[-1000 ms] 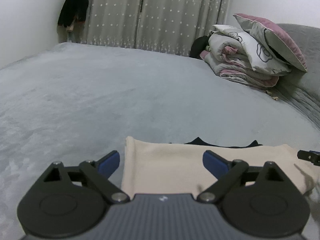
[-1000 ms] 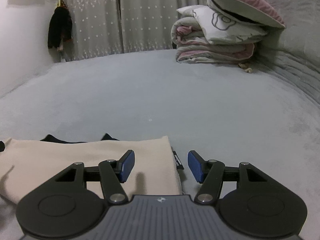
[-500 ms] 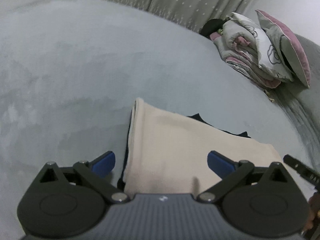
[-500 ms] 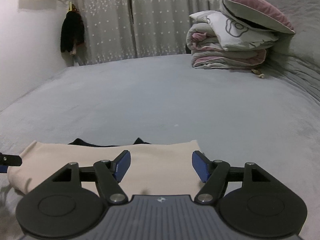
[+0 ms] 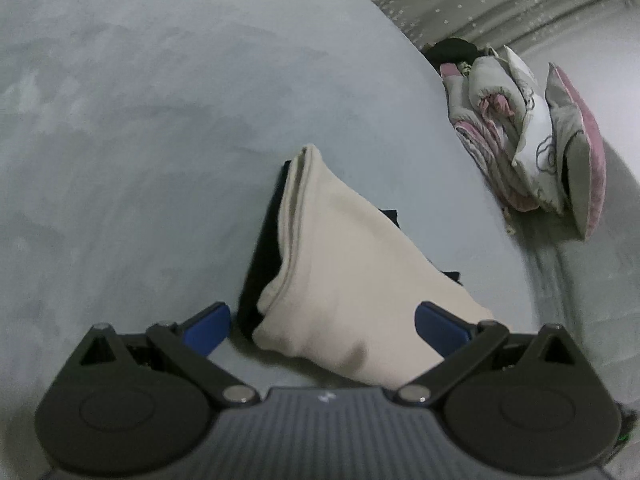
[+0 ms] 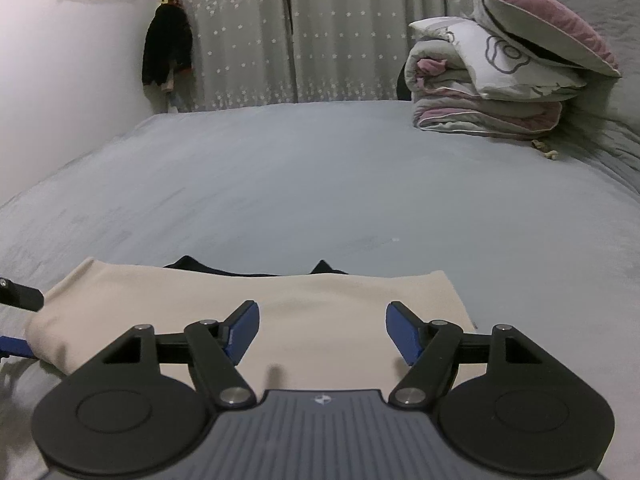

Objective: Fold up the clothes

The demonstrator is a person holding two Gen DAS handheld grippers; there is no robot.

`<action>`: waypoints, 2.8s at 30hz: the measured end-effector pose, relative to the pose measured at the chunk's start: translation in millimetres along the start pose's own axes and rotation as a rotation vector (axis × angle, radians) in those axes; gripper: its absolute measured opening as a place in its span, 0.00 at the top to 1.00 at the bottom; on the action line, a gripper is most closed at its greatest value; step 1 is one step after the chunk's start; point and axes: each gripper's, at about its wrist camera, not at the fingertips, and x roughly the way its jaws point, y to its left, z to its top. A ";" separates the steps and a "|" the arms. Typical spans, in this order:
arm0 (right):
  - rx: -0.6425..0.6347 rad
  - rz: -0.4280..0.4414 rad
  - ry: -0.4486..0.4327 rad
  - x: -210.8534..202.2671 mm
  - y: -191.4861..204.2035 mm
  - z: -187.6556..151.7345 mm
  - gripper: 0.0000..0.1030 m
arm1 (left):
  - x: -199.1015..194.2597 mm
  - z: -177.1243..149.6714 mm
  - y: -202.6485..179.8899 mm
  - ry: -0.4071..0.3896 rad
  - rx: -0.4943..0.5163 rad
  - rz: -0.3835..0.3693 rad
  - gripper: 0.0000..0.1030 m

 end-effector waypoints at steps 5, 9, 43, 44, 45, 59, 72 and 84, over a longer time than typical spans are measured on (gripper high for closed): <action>0.003 0.016 0.010 6.5 6.2 0.7 0.31 | 4.2 1.1 20.7 0.063 -0.150 -0.098 0.00; 0.004 0.029 0.019 11.4 11.4 -0.3 0.31 | 18.5 -4.3 34.2 0.116 -0.279 -0.192 0.00; -0.005 0.247 0.077 30.7 47.4 -17.9 0.82 | 25.6 -54.7 -13.0 -0.388 -0.260 0.125 0.66; -0.001 0.247 0.085 32.2 46.9 -18.6 0.82 | 23.5 -56.0 -16.9 -0.401 -0.239 0.126 0.67; 0.001 0.245 0.091 33.4 46.4 -19.3 0.82 | 21.5 -57.3 -21.3 -0.414 -0.215 0.127 0.67; 0.177 0.315 0.172 42.9 22.9 -19.9 0.83 | 7.4 -95.8 -137.8 -0.613 0.365 0.060 0.69; 0.657 0.411 0.164 26.4 -78.9 -7.3 0.67 | 51.9 -110.0 -190.5 -0.508 0.510 -0.068 0.69; 0.850 0.417 0.177 21.8 -121.3 -11.0 0.54 | 96.8 -140.5 -196.3 -0.342 0.645 -0.054 0.69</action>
